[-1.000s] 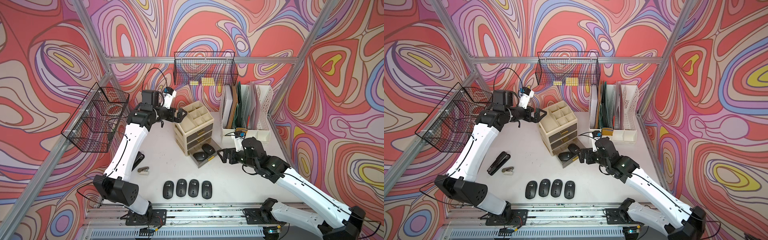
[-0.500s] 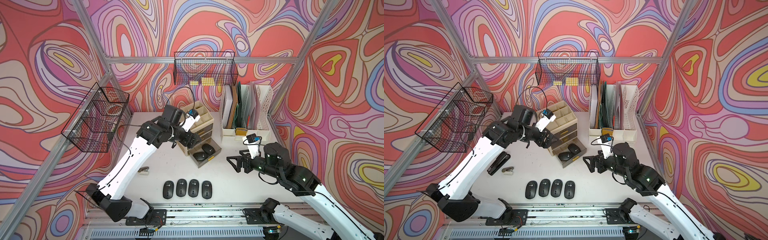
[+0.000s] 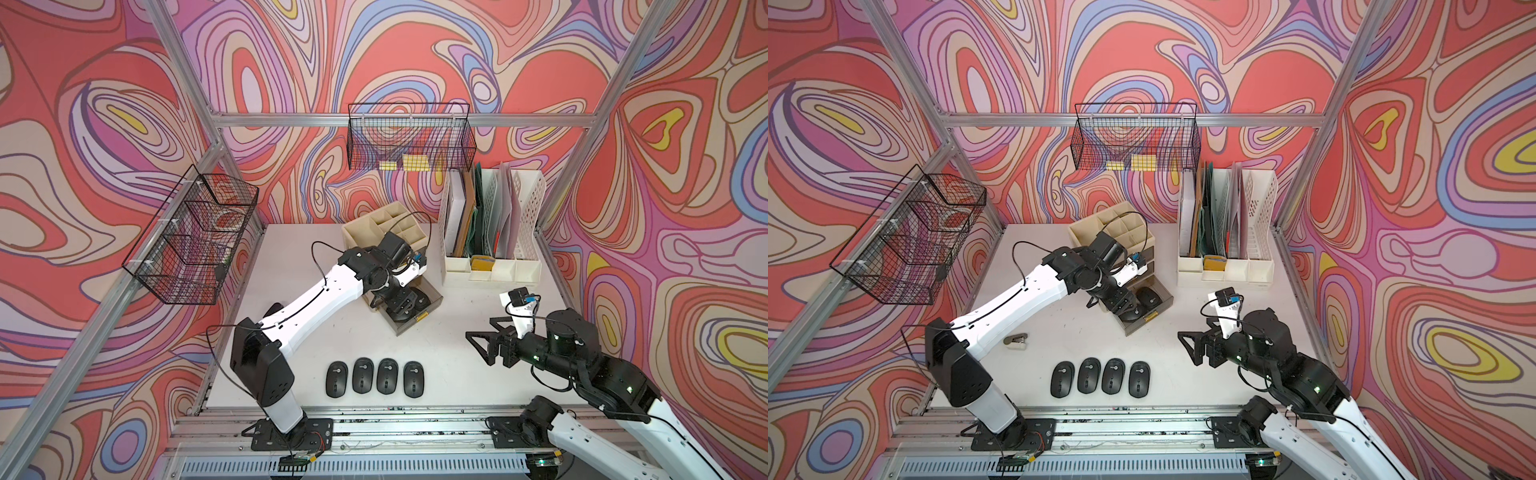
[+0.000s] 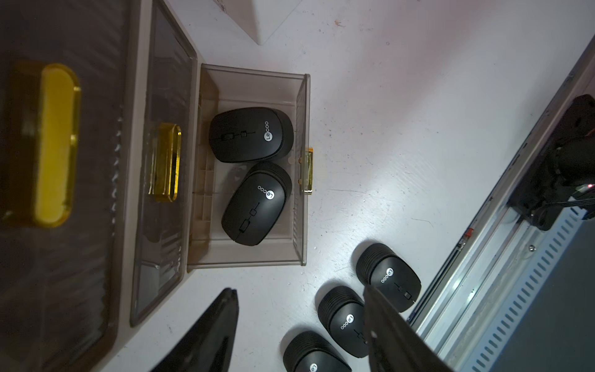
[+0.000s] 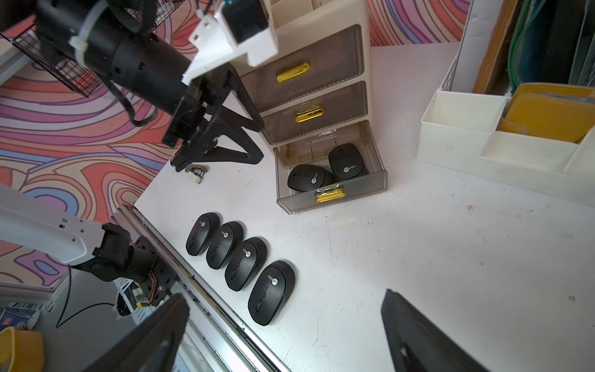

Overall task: Take the mice out of the drawer
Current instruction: Pick up the mouse from the drawer.

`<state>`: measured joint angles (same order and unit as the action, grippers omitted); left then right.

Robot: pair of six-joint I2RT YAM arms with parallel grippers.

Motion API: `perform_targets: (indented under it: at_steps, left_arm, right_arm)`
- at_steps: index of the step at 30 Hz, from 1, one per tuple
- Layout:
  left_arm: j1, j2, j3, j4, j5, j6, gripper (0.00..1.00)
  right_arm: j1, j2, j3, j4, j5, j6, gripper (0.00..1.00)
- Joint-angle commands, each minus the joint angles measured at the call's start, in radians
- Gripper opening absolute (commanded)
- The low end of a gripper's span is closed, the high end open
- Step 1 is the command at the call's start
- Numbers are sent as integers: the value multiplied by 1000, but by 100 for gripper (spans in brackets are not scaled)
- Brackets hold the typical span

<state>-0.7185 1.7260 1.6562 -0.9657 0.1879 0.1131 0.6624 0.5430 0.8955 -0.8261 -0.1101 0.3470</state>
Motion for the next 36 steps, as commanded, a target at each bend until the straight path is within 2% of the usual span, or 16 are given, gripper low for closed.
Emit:
perform_targets:
  at_steps: [1,6,13,20,36]
  left_arm:
    - [-25,60,63,-21,-51,73,66]
    - [-37,138,87,3,-101,105,66]
    - [-38,244,110,19,-134,128,61]
    - [-37,336,125,51,-177,137,61]
    - [-11,433,105,72,-200,143,76]
  right_arm:
    - [1,-3,19,-28,17,1,98]
    - [0,27,71,-76,27,-26,98]
    - [0,38,22,-50,20,-22,98]
    - [0,23,13,-44,26,-20,98]
    - [0,-5,10,-47,48,-11,98]
